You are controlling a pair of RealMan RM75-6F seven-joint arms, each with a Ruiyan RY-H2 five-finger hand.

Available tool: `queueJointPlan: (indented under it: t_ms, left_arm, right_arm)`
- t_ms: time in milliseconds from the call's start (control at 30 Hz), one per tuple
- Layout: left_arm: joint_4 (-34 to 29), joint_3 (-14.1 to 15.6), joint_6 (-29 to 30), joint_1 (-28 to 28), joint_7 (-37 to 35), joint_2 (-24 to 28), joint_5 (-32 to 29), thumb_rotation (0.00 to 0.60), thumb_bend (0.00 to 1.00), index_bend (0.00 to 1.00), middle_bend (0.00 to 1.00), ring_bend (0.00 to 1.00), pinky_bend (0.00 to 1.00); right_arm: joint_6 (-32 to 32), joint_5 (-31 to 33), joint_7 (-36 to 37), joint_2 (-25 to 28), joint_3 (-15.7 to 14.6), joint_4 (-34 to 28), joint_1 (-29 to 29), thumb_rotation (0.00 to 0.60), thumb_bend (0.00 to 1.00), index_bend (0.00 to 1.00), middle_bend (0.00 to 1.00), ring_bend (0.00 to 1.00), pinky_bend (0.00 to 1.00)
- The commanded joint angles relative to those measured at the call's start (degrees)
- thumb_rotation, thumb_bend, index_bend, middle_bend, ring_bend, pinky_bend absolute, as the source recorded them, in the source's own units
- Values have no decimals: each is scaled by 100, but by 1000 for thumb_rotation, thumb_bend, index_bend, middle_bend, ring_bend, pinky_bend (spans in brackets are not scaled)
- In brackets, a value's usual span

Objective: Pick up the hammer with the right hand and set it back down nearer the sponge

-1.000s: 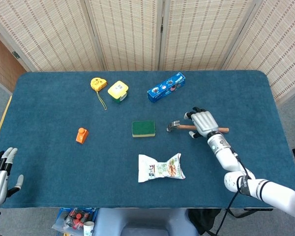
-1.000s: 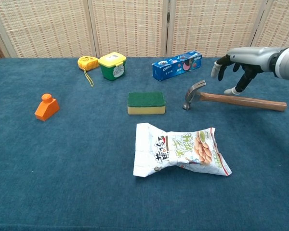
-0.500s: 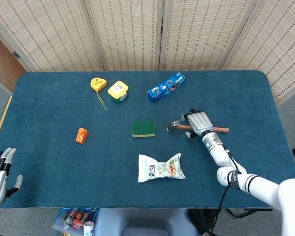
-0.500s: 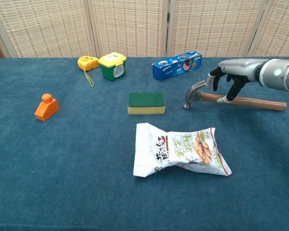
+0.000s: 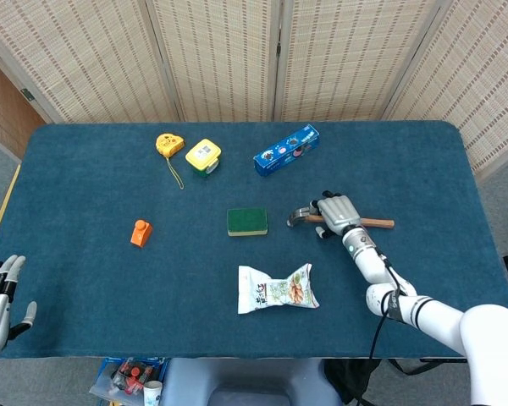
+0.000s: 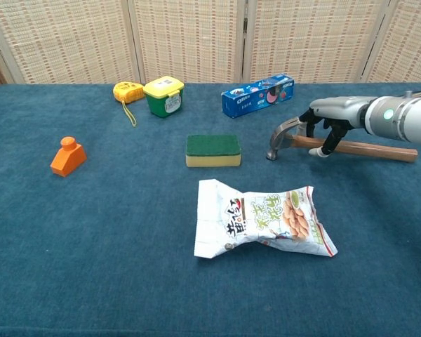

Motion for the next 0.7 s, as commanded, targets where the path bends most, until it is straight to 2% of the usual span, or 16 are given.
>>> queueJointPlan:
  t_ms: [33, 700]
  left_arm:
    - [5, -1, -1, 1, -6, -3, 1, 600, 401, 0, 0, 0, 0]
    - [60, -6, -15, 27, -24, -31, -41, 600, 401, 0, 0, 0, 0]
  right_arm:
    - [-25, 8, 13, -22, -14, 31, 17, 600, 358, 353, 393, 100, 177]
    - [-64, -33, 132, -147, -73, 217, 65, 600, 463, 391, 425, 132, 177]
